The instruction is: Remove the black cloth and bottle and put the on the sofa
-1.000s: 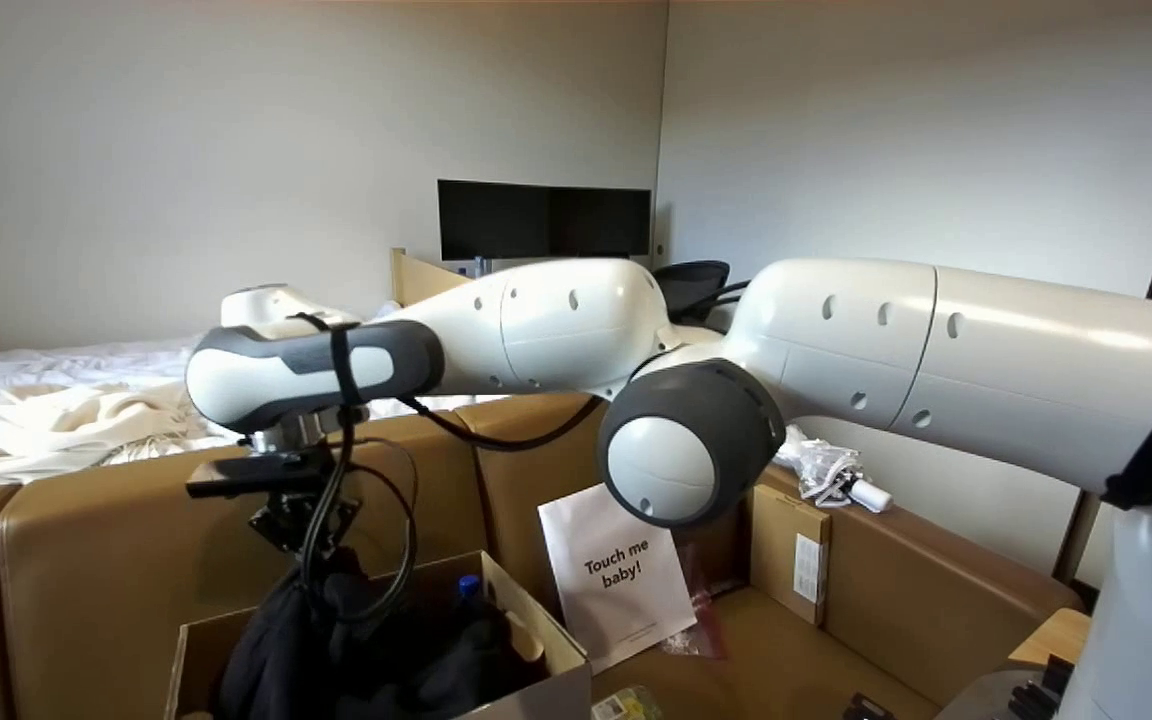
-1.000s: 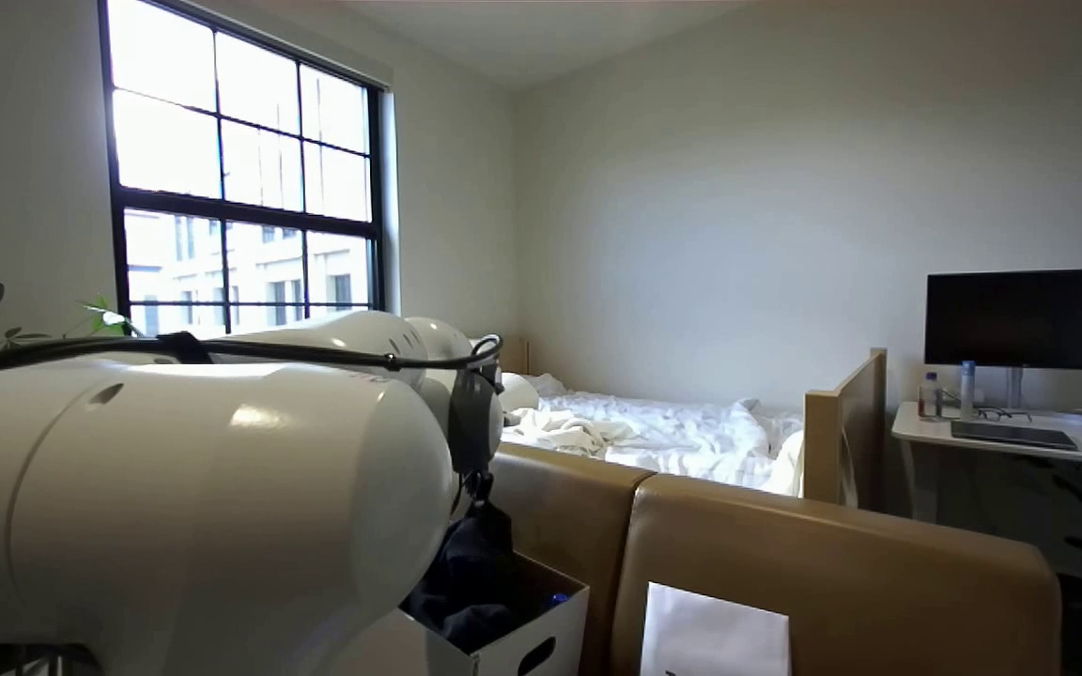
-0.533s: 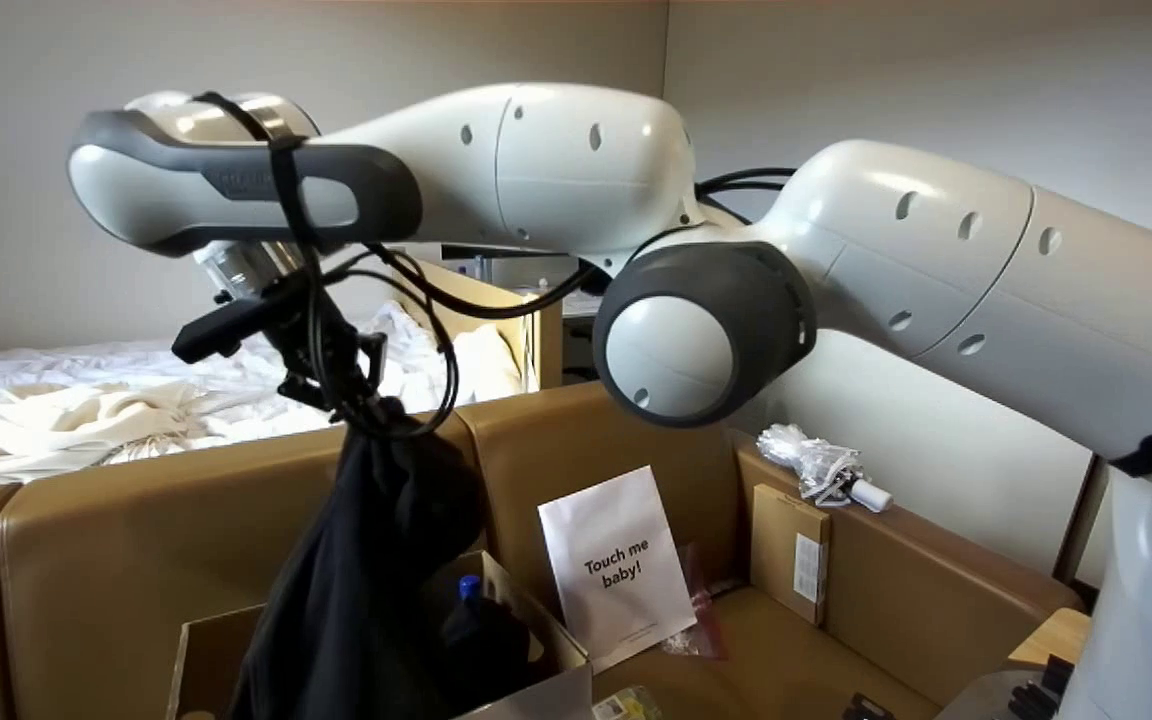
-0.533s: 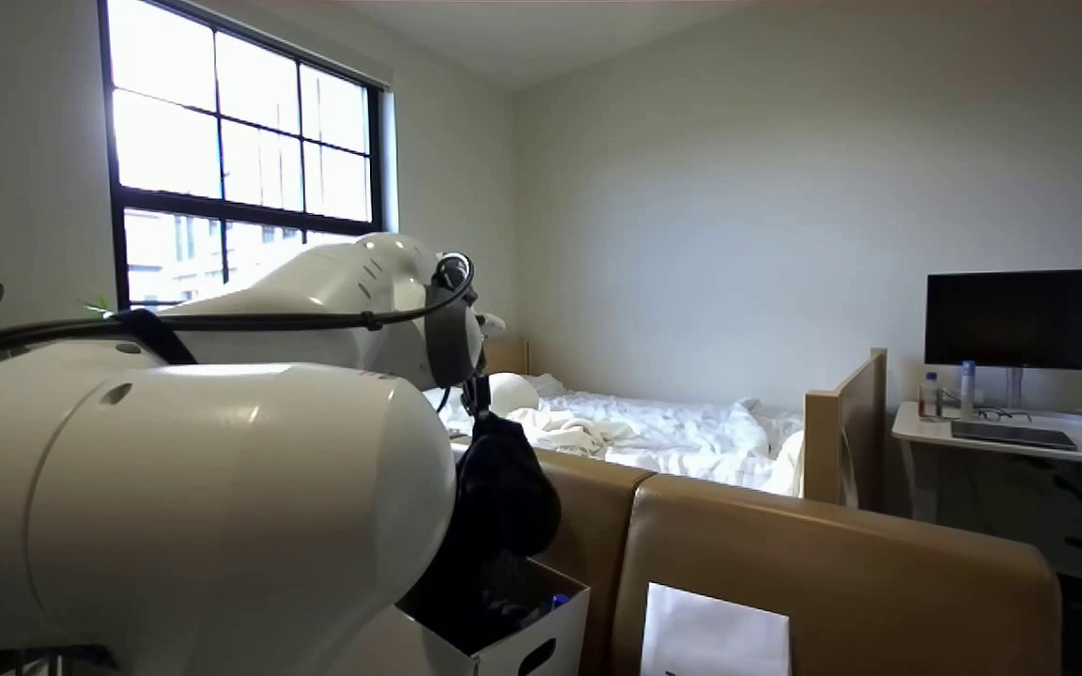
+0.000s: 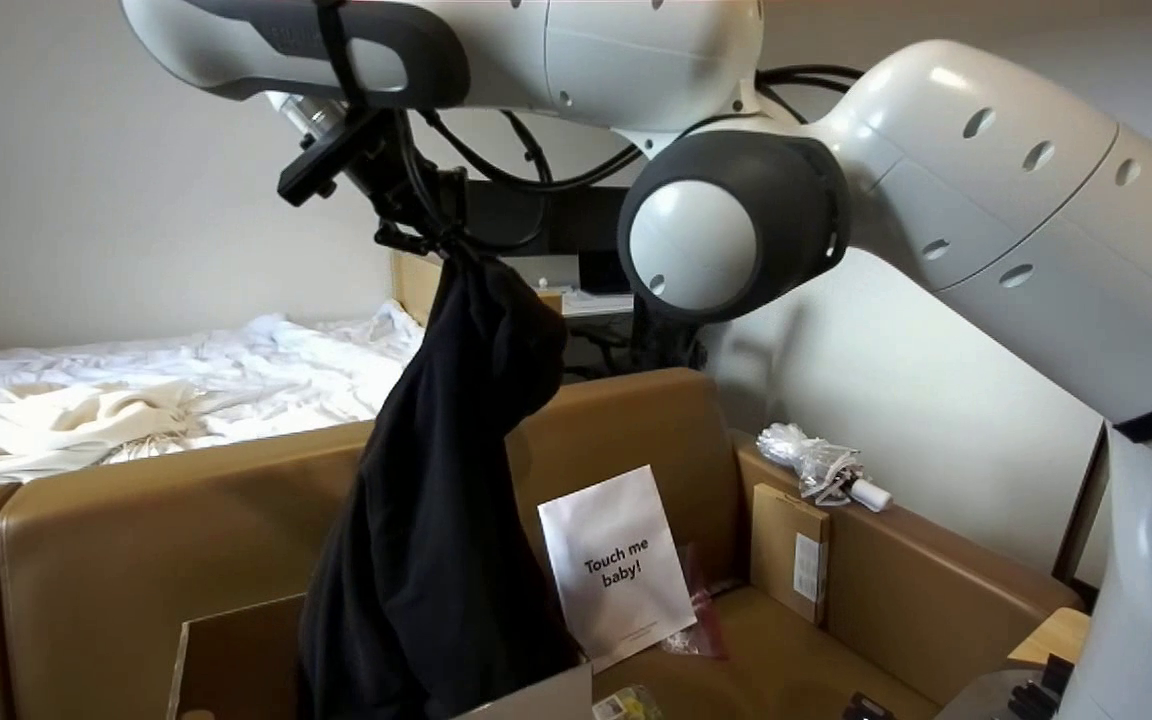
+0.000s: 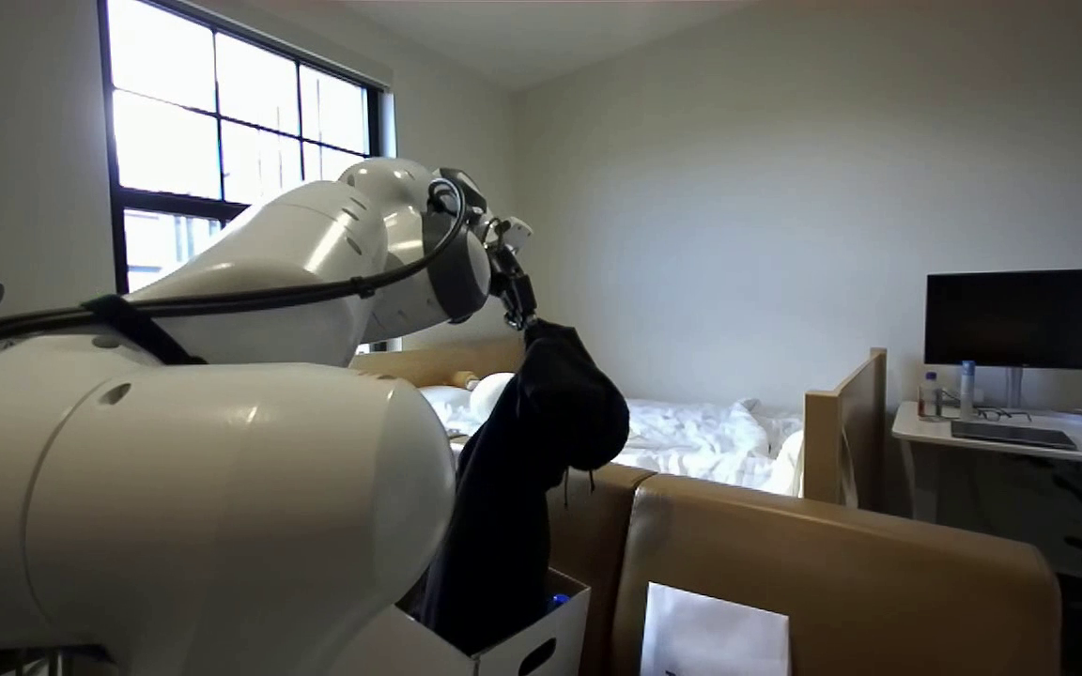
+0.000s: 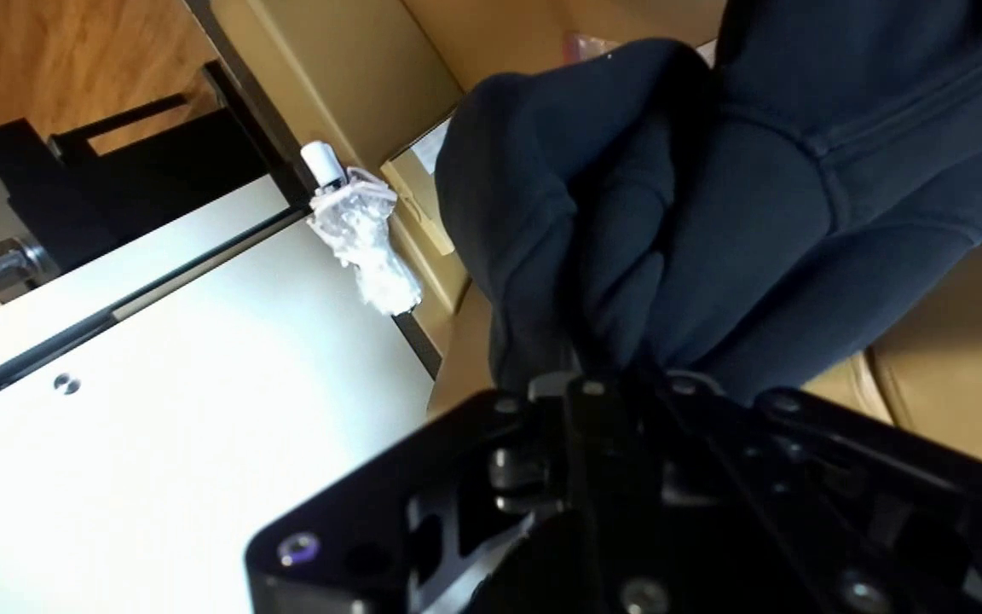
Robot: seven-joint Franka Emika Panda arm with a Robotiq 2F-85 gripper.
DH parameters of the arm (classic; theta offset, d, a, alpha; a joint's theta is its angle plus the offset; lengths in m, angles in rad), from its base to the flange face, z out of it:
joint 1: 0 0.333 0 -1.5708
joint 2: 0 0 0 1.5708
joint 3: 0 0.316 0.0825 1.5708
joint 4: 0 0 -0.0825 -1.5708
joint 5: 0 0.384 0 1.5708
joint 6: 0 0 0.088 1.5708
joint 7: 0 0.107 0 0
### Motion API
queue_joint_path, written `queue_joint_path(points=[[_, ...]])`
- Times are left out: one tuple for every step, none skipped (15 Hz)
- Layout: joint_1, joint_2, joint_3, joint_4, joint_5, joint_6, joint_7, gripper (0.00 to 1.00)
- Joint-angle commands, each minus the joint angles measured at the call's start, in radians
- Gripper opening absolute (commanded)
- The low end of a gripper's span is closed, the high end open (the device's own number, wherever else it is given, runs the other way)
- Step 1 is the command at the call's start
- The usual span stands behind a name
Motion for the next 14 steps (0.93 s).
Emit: queue_joint_path(points=[[-0.004, -0.094, -0.063, -0.084, -0.091, 0.002, -0.156, 0.02], [0.002, -0.106, -0.087, -0.088, -0.119, -0.011, -0.181, 0.02], [-0.01, -0.077, -0.09, -0.017, -0.16, -0.05, -0.221, 0.02], [-0.003, -0.086, -0.109, -0.017, -0.192, -0.07, -0.241, 0.02], [0.004, -0.091, -0.128, -0.011, -0.229, -0.082, -0.259, 0.02], [0.01, -0.094, -0.146, -0.005, -0.271, -0.09, -0.268, 0.02], [0.016, -0.1, -0.161, -0.002, -0.317, -0.079, -0.271, 0.02], [0.026, -0.104, -0.181, -0.001, -0.375, -0.053, -0.277, 0.02], [0.03, -0.109, -0.19, 0.001, -0.423, -0.044, -0.284, 0.02], [0.032, -0.118, -0.192, 0.002, -0.463, -0.046, -0.296, 0.02], [0.031, -0.128, -0.191, 0.003, -0.5, -0.051, -0.309, 0.02], [0.029, -0.14, -0.189, 0.004, -0.533, -0.056, -0.324, 0.02], [0.023, -0.152, -0.182, 0.005, -0.562, -0.053, -0.344, 0.02], [0.01, -0.169, -0.167, 0.005, -0.576, -0.055, -0.381, 0.02]])
